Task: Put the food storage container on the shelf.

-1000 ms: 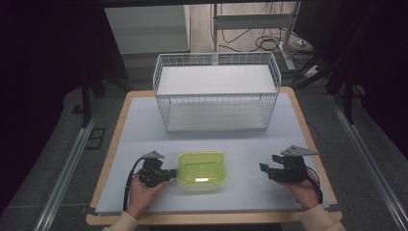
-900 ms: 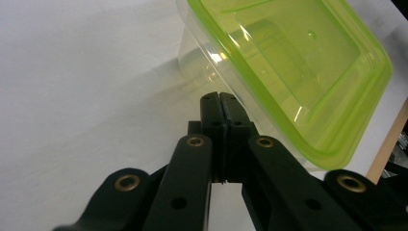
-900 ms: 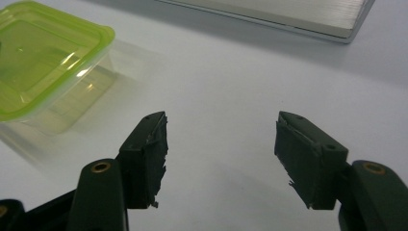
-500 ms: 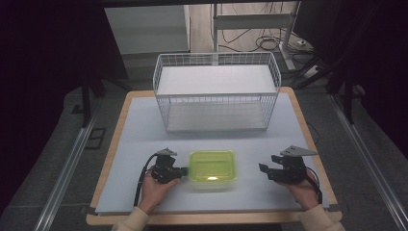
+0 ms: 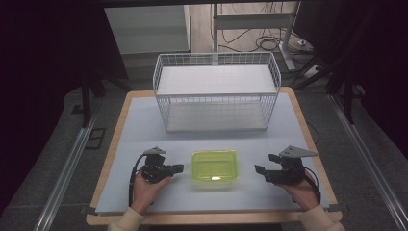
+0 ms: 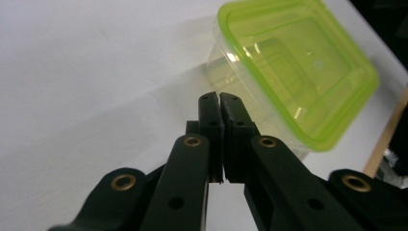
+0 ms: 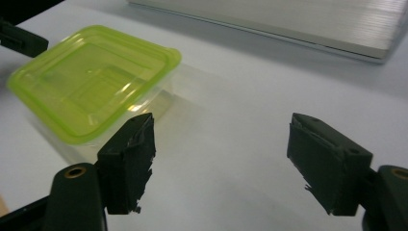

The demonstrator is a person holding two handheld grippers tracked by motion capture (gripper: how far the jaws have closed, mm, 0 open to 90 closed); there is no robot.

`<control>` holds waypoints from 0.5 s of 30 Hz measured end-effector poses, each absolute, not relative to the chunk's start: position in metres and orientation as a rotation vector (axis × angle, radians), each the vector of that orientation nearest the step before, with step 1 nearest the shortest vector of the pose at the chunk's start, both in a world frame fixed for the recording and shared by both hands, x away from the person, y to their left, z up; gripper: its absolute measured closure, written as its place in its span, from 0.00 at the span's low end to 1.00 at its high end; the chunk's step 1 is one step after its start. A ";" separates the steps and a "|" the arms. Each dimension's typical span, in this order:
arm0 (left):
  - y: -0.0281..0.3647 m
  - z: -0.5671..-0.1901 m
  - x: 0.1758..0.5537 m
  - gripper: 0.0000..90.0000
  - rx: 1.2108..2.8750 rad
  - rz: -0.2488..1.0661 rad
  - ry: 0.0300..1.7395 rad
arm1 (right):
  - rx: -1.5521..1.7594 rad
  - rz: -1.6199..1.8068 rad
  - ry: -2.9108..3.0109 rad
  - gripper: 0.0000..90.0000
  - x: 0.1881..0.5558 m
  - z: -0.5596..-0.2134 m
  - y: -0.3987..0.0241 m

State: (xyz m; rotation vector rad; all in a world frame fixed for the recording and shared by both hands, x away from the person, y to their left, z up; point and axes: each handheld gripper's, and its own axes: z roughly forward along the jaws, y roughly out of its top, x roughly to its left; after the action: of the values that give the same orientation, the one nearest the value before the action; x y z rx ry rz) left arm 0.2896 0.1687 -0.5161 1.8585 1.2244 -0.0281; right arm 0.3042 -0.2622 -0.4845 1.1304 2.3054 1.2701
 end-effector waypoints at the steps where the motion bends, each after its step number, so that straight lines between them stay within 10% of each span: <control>1: 0.171 -0.514 0.288 0.98 1.847 -0.030 1.221 | 1.123 1.276 2.311 0.27 0.304 -0.484 -0.261; 15: 0.190 -0.496 0.268 0.42 1.700 -0.095 1.224 | 1.128 1.373 2.358 0.27 0.303 -0.483 -0.259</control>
State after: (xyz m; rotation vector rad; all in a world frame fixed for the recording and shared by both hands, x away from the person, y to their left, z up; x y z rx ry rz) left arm 0.2678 0.1902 -0.4955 1.7004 1.2240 -0.0953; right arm 0.3027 -0.2594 -0.4826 1.1280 2.3578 1.3729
